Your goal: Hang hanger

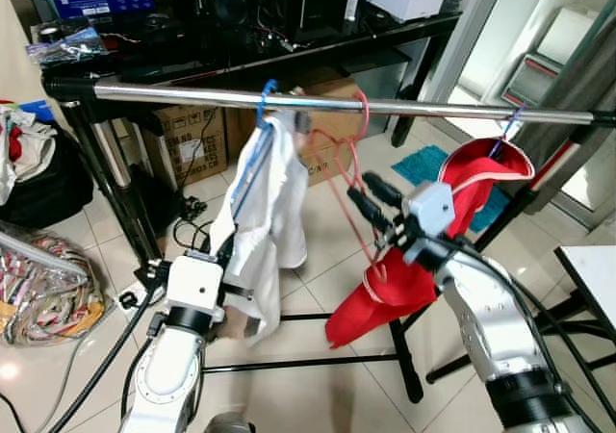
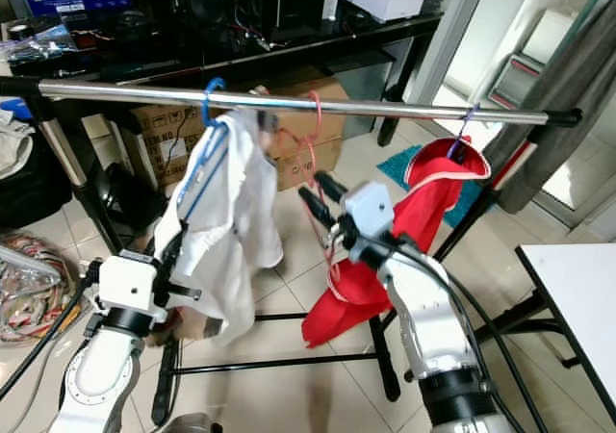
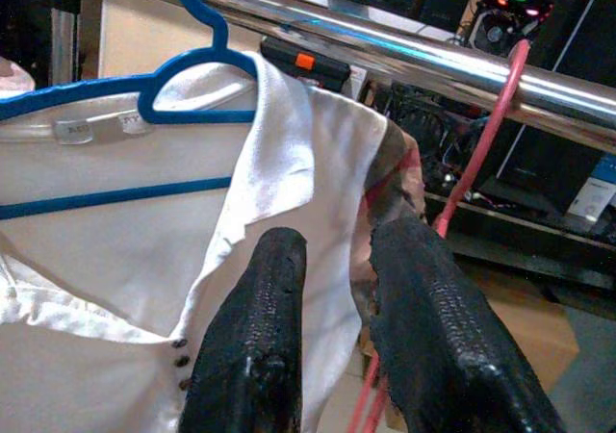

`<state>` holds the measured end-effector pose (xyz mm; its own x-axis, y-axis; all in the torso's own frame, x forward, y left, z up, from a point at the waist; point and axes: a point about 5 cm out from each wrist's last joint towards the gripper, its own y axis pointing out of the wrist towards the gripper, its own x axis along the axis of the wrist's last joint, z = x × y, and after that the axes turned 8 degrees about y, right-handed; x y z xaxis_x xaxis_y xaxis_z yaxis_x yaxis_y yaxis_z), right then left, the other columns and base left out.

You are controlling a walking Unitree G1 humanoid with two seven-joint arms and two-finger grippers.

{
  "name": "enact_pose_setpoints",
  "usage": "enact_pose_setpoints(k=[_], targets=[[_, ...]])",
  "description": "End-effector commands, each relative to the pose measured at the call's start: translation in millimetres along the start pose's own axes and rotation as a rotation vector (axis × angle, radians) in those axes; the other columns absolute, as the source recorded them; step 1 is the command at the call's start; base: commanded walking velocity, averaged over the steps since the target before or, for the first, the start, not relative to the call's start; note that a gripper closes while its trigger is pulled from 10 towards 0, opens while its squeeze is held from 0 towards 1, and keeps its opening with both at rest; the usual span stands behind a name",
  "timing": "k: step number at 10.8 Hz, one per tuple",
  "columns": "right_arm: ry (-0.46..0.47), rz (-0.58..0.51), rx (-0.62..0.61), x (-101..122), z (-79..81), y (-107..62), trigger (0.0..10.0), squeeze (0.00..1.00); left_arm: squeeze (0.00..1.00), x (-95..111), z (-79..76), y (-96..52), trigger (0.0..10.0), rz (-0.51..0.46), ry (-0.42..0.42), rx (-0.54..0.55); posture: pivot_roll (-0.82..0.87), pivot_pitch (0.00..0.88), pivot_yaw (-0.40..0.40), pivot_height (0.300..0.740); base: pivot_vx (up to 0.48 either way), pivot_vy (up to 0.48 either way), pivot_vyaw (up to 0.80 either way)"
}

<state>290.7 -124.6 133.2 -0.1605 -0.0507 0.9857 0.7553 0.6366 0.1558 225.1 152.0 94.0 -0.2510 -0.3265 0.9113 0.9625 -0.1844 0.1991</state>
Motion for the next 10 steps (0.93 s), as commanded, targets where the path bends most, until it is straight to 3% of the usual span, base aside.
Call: enact_pose_setpoints(k=[1,6,7,8,10], targets=[[-0.025,-0.005,-0.021,2.8,-6.4,-1.4,10.0,0.0,0.0,3.7,-0.1,1.9,0.0,-0.023,-0.012,0.01,0.28,0.0,-0.091,0.74,0.0,0.0,0.0],[-0.036,-0.018,-0.062,-2.7,-3.7,-4.3,10.0,0.0,0.0,1.2,-6.5,-2.9,0.0,-0.033,-0.026,0.056,0.27,0.0,-0.086,0.74,0.0,0.0,0.0],[-0.044,-0.017,-0.073,-3.9,-3.8,-5.3,10.0,0.0,0.0,-3.7,-8.0,-3.9,8.8,-0.015,-0.013,0.061,0.27,0.0,-0.087,0.74,0.0,0.0,0.0],[-0.049,-0.019,-0.094,-4.5,-6.2,-6.8,10.0,0.0,0.0,-12.5,-10.6,-7.2,10.0,0.007,0.021,0.054,0.26,0.0,-0.085,0.74,0.0,0.0,0.0],[-0.051,-0.025,-0.117,-3.3,-10.4,-6.3,10.0,0.0,0.0,-12.8,-12.7,-5.0,10.0,-0.008,0.069,0.042,0.26,0.0,-0.082,0.74,0.0,0.0,0.0]])
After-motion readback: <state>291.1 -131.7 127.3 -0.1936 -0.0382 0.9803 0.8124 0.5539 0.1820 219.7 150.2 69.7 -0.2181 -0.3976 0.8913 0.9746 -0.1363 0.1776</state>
